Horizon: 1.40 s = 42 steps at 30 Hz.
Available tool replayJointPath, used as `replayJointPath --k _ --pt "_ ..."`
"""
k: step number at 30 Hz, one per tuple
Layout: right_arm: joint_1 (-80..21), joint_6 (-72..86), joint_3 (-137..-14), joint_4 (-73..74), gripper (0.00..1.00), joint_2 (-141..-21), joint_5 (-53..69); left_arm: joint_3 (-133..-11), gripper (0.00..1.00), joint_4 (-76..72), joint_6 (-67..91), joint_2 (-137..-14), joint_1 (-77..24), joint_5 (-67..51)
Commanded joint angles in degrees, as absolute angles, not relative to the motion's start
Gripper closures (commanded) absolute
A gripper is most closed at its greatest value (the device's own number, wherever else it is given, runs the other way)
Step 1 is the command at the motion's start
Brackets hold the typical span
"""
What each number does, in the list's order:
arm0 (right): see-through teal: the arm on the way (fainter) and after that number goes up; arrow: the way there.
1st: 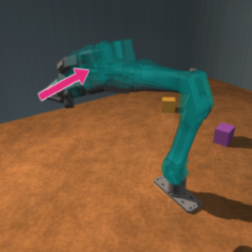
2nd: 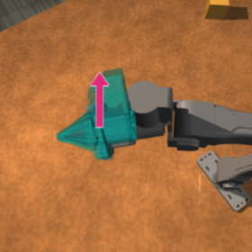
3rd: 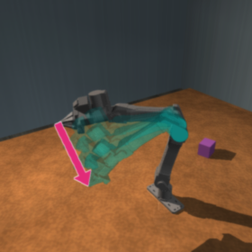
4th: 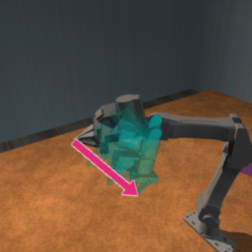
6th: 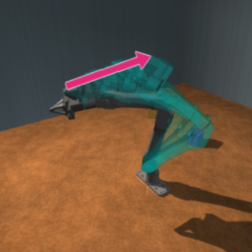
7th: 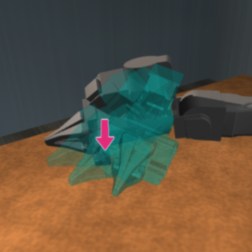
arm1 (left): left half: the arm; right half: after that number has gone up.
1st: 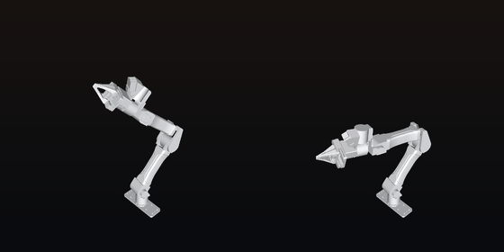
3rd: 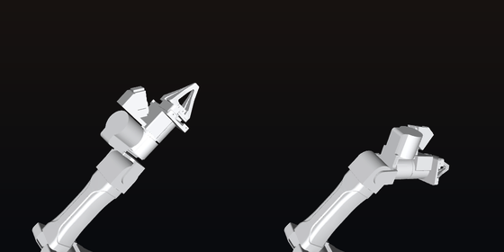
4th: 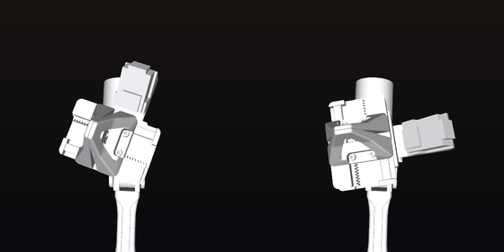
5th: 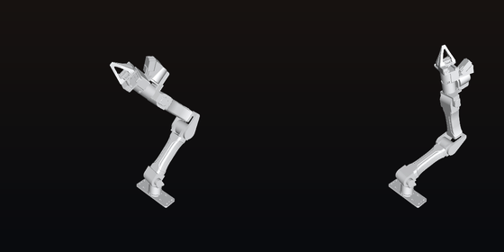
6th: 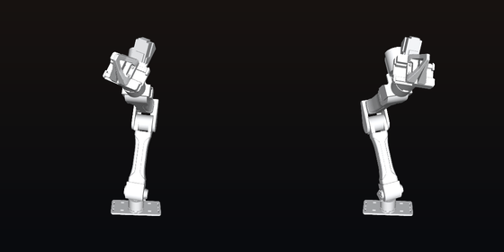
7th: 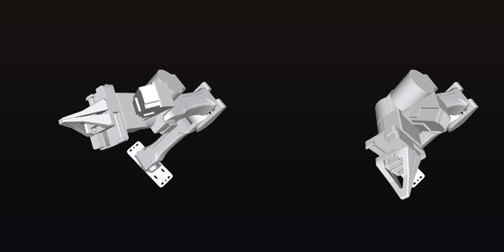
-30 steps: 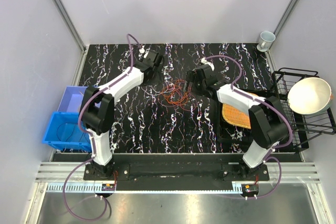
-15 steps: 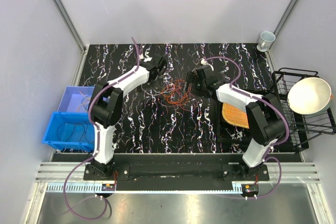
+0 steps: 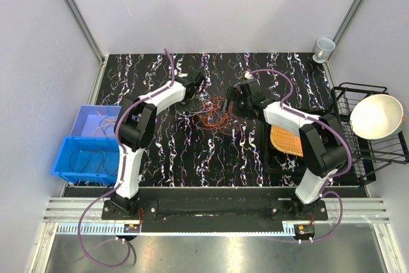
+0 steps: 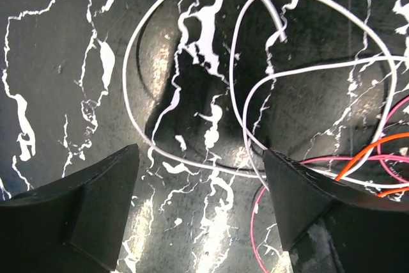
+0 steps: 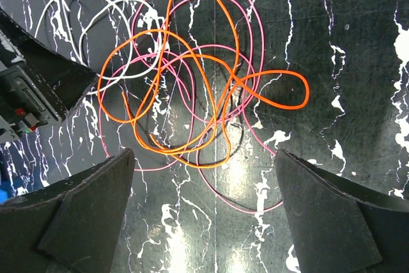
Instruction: Untangle the cables
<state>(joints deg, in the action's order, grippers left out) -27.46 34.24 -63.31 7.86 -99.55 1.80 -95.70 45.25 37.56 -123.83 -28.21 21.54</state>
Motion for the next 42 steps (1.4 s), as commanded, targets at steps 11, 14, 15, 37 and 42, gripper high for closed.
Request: replayJointPath --k 11,14,15,37,42 --pt "-26.7 35.0 -63.1 5.5 0.04 -100.5 3.3 -97.9 0.70 42.0 37.8 -126.4 -27.9 23.2" --pt "-26.6 35.0 -63.2 5.5 0.04 -100.8 3.4 -97.6 0.94 41.3 37.7 -126.7 -27.9 23.3" --pt "-26.6 35.0 -63.2 5.5 0.05 -100.9 3.6 -97.4 1.00 41.0 37.7 -126.6 -27.8 23.5" --pt "-26.5 35.2 -63.5 5.1 0.06 -103.4 4.8 -95.0 1.00 44.2 27.9 -100.6 -27.5 27.2" --pt "-26.5 35.2 -63.6 5.1 0.06 -104.0 5.1 -98.3 1.00 46.0 24.4 -94.1 -29.5 29.1"
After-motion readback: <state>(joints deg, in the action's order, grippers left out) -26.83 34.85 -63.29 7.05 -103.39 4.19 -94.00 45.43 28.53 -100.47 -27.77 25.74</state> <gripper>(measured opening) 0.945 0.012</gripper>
